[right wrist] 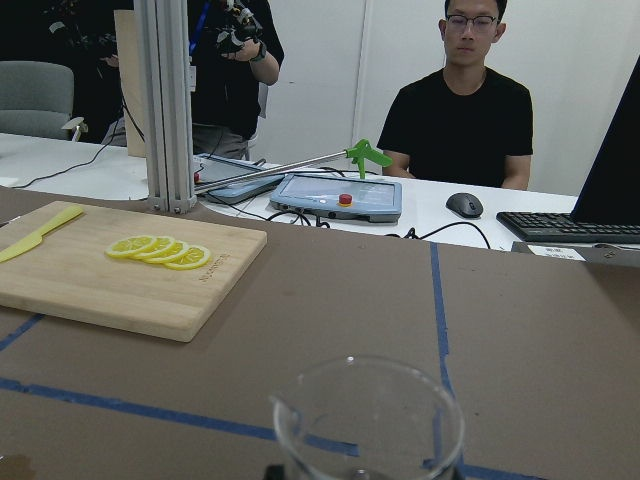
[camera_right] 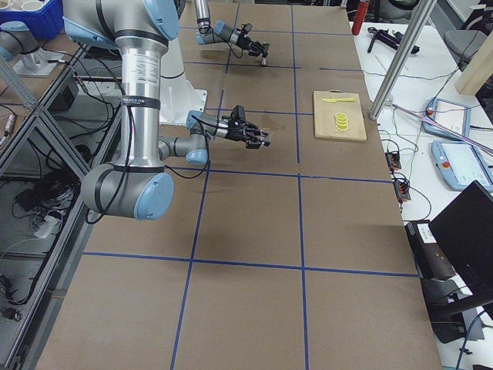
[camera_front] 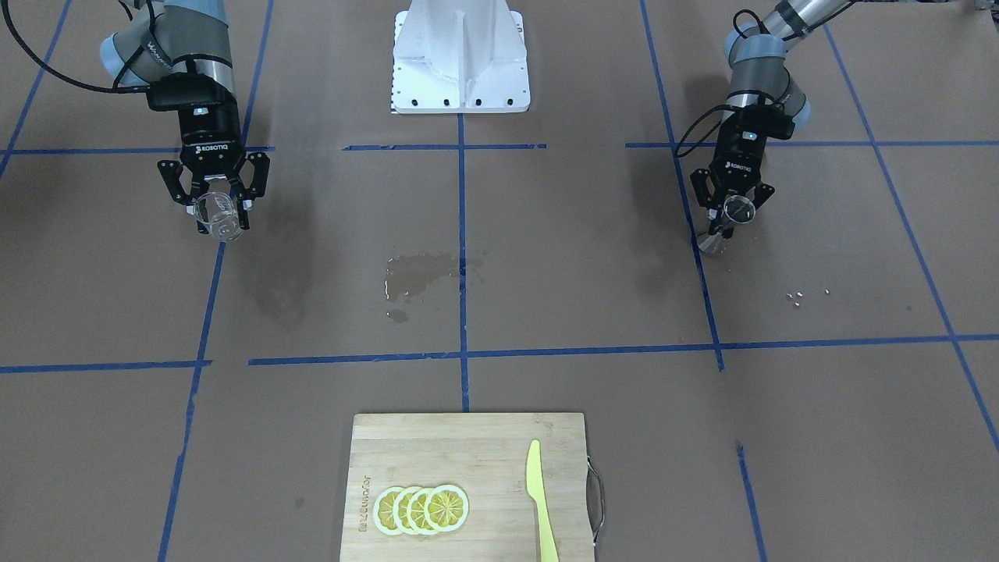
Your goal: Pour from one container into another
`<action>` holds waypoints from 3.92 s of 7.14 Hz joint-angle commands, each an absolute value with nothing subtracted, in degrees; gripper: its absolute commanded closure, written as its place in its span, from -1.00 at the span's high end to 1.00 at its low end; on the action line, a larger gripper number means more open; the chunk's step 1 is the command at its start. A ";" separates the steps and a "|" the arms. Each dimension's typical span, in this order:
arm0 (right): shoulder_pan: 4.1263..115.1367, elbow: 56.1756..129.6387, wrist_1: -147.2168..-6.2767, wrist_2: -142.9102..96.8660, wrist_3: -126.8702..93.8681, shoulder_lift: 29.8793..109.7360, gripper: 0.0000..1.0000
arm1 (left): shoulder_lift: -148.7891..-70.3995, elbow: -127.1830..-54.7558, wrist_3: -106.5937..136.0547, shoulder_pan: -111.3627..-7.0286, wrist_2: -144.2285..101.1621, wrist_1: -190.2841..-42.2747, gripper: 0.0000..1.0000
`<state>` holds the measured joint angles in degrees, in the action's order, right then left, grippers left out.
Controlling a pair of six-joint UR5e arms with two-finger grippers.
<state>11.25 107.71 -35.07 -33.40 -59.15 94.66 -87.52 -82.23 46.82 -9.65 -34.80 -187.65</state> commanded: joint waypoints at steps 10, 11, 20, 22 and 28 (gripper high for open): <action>11.16 108.19 -35.16 -33.31 -59.15 93.34 -1.00 | -87.19 -81.47 47.90 -9.49 -34.89 -187.56 -0.54; 11.16 108.19 -35.16 -33.31 -59.15 93.34 -1.00 | -87.10 -81.47 47.90 -9.49 -34.89 -187.56 -0.43; 11.08 108.11 -35.24 -33.31 -59.15 92.90 -1.00 | -82.29 -84.53 46.41 -9.58 -42.40 -187.30 0.98; 11.16 108.11 -35.24 -33.31 -59.15 92.81 -1.00 | -73.26 -95.48 43.86 -9.75 -53.20 -181.52 0.98; 11.08 101.72 -34.98 -32.96 -65.77 93.78 -1.00 | -65.82 -91.69 30.32 -29.52 -85.05 -180.36 0.98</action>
<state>11.16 104.72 -35.09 -33.20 -61.08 93.51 -65.30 -94.02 32.34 -19.35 -73.71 -180.72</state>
